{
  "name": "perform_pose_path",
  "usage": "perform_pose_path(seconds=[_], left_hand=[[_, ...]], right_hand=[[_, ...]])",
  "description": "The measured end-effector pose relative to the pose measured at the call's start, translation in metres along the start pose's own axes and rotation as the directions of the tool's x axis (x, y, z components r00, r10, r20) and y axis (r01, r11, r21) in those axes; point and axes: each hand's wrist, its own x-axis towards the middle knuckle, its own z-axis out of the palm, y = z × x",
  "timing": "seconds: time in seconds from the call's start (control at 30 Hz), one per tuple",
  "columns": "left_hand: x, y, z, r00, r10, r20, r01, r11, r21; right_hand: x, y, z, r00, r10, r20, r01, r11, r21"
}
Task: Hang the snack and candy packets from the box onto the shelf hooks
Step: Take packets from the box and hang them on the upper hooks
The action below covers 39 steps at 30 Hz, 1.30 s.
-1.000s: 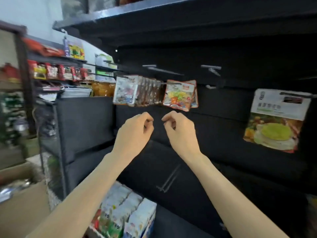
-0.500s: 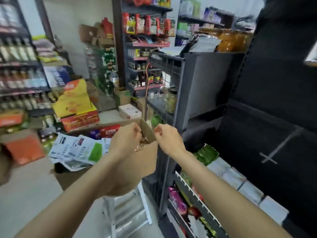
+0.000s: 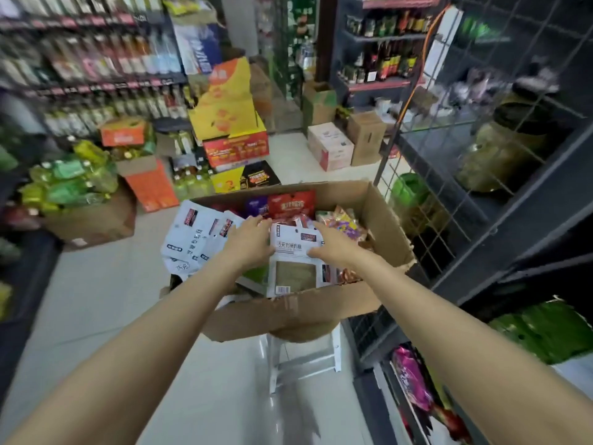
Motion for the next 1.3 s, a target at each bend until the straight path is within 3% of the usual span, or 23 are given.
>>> perform_pose_path(seconds=[0.13, 0.23, 0.33, 0.43, 0.5, 0.57, 0.67, 0.77, 0.87, 0.93, 1.03, 1.13, 1.2, 1.3], left_hand=[[0.005, -0.024, 0.002, 0.996, -0.032, -0.085, 0.035, 0.999, 0.033], [0.004, -0.041, 0.0, 0.969, -0.099, -0.227, 0.095, 0.995, -0.029], [0.001, -0.053, -0.002, 0.929, -0.164, -0.331, 0.085, 0.967, -0.239], [0.0, -0.057, -0.007, 0.917, -0.278, -0.287, 0.109, 0.866, -0.489], [0.0, -0.059, -0.015, 0.923, -0.299, -0.241, 0.118, 0.819, -0.562], [-0.003, -0.056, -0.028, 0.943, -0.216, -0.251, 0.061, 0.859, -0.508], [-0.013, -0.04, -0.055, 0.967, 0.008, -0.253, -0.132, 0.868, -0.478], [-0.019, -0.017, -0.084, 0.959, 0.125, -0.256, -0.232, 0.862, -0.45], [-0.025, 0.001, -0.106, 0.972, 0.13, -0.195, -0.226, 0.737, -0.637], [-0.032, 0.01, -0.12, 0.982, 0.143, -0.121, -0.183, 0.591, -0.786], [-0.048, 0.027, -0.136, 0.966, 0.258, -0.019, -0.119, 0.379, -0.918], [-0.064, 0.046, -0.148, 0.898, 0.361, -0.252, -0.422, 0.541, -0.727], [-0.077, 0.065, -0.155, 0.823, 0.404, -0.399, -0.567, 0.544, -0.619], [-0.098, 0.101, -0.165, 0.735, 0.372, -0.567, -0.663, 0.571, -0.484]], right_hand=[[0.024, -0.008, 0.016, 0.995, -0.099, 0.017, 0.098, 0.993, 0.061], [0.039, -0.01, 0.021, 0.992, -0.106, -0.067, 0.11, 0.991, 0.072], [0.045, -0.014, 0.012, 0.979, -0.089, -0.182, 0.108, 0.989, 0.099], [0.039, -0.017, -0.003, 0.974, -0.163, -0.156, 0.174, 0.983, 0.058], [0.031, -0.017, -0.014, 0.969, -0.184, -0.167, 0.197, 0.978, 0.063], [0.019, -0.019, -0.025, 0.968, -0.158, -0.197, 0.191, 0.968, 0.16], [0.003, -0.029, -0.043, 0.961, -0.109, -0.255, 0.175, 0.951, 0.253], [-0.014, -0.041, -0.065, 0.968, -0.138, -0.211, 0.155, 0.986, 0.066], [-0.036, -0.051, -0.083, 0.974, -0.183, -0.13, 0.152, 0.963, -0.222], [-0.055, -0.056, -0.093, 0.965, -0.179, -0.192, 0.135, 0.966, -0.219], [-0.095, -0.061, -0.107, 0.902, -0.141, -0.408, 0.081, 0.984, -0.162], [-0.145, -0.062, -0.119, 0.788, -0.107, -0.606, 0.016, 0.988, -0.154], [-0.181, -0.063, -0.122, 0.71, -0.08, -0.7, -0.006, 0.993, -0.12], [-0.239, -0.063, -0.123, 0.574, -0.007, -0.819, -0.014, 1.0, -0.019]])
